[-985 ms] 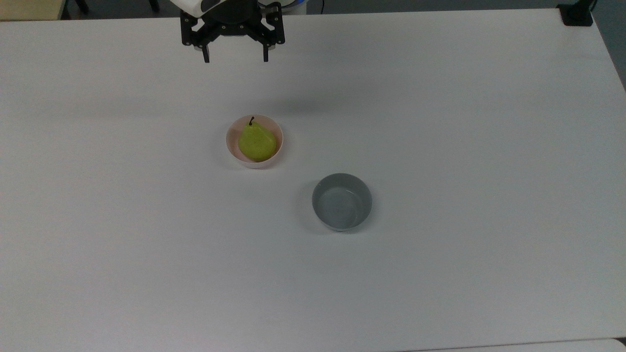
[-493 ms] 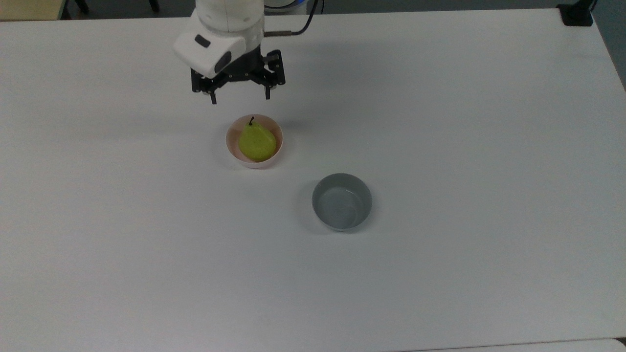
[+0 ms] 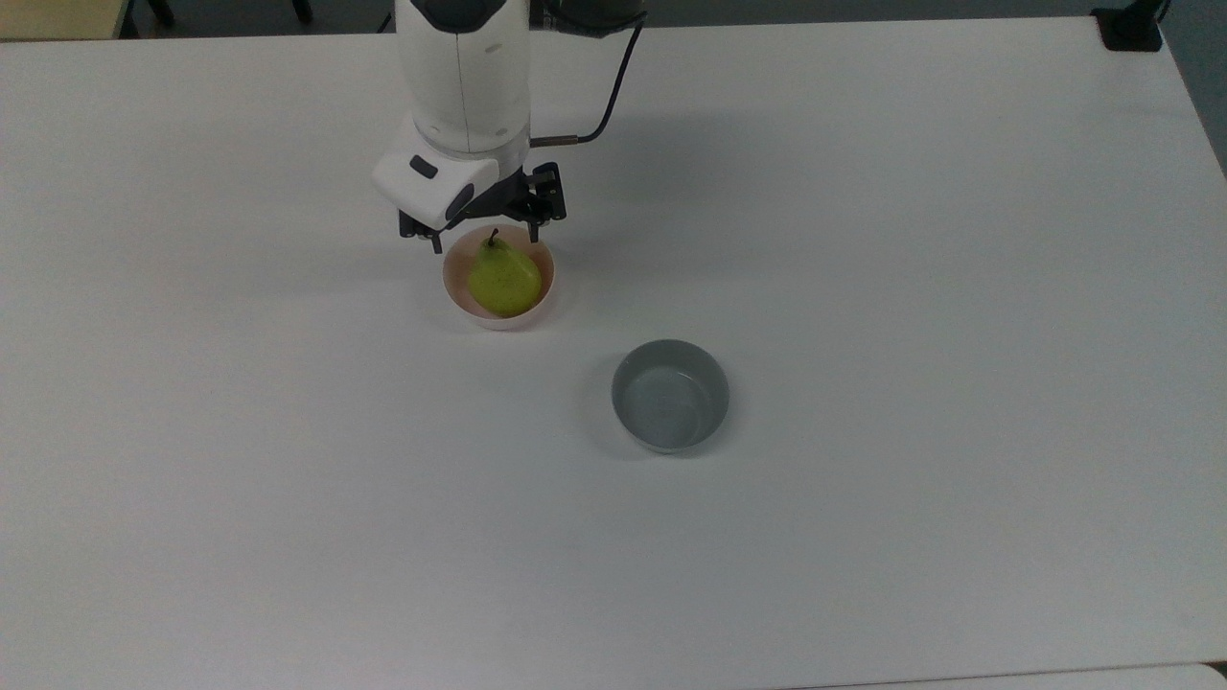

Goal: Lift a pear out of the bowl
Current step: 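Lower the open gripper down over the pear in the pink bowl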

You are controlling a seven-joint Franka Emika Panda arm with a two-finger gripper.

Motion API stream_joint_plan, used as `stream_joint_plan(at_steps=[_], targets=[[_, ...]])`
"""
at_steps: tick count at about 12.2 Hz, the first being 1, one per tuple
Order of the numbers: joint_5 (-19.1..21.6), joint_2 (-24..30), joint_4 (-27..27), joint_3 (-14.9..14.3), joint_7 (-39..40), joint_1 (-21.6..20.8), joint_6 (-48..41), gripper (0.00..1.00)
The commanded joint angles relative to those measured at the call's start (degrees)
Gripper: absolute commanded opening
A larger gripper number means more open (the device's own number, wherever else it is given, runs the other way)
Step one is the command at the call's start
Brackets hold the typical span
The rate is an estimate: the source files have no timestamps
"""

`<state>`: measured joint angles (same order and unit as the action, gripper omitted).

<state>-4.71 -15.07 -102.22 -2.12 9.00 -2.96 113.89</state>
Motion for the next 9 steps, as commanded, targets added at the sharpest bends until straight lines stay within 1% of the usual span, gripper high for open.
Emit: stream_joint_plan(at_steps=[1,5,9], targets=[[-0.48,-0.57,-3.07,-0.43,1.45,-0.64,3.0,1.0],[-1.35,-2.86,-3.6,-0.34,1.01,-1.25,6.16,0.99],[-2.41,-4.09,-4.04,-0.34,0.93,-1.43,6.87,0.91]])
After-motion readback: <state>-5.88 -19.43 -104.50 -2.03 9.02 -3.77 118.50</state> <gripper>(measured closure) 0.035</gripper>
